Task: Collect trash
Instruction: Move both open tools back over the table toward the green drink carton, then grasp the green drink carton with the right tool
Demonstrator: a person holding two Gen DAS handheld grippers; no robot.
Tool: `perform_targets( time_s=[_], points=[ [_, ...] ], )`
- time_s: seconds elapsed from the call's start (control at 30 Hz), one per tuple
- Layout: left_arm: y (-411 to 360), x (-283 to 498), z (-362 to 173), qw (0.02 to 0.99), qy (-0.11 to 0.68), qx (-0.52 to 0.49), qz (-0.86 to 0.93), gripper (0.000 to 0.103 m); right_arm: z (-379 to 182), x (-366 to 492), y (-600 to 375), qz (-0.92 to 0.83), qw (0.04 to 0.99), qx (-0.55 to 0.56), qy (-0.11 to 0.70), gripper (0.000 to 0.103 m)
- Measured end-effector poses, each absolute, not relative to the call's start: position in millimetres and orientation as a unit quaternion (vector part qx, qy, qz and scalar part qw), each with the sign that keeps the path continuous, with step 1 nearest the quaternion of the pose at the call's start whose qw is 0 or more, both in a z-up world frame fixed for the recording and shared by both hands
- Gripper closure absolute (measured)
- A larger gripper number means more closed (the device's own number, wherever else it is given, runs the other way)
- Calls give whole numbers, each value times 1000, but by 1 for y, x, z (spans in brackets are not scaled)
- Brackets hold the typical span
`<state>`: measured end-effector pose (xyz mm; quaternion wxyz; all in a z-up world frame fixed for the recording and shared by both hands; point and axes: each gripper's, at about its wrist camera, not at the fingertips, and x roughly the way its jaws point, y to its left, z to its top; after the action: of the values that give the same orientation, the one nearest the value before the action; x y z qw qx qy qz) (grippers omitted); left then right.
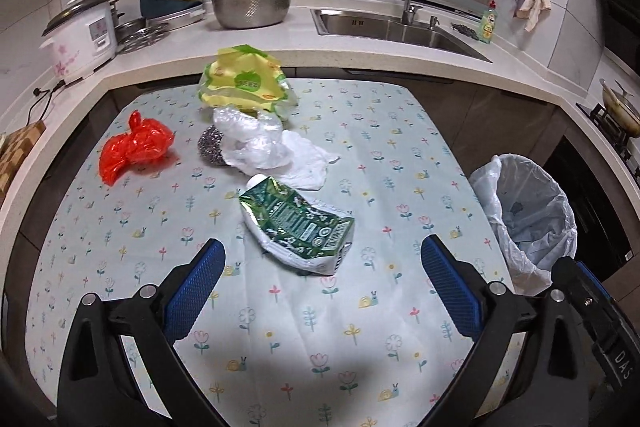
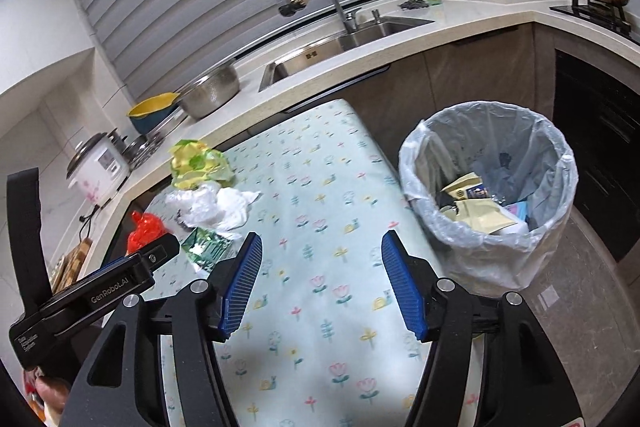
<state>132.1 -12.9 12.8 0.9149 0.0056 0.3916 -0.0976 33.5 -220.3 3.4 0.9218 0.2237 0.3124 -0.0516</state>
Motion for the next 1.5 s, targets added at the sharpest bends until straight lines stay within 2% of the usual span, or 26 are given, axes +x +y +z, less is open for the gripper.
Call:
perform_targets(
  time_s=[0.77, 1.5],
  points=[
    [86, 151, -16, 904, 423, -48, -37, 9, -20, 82, -141, -5, 911, 190, 366, 39],
    [109, 212, -62, 880, 469, -71, -22, 9, -80, 179, -127, 16, 879, 204, 432, 39]
  ],
)
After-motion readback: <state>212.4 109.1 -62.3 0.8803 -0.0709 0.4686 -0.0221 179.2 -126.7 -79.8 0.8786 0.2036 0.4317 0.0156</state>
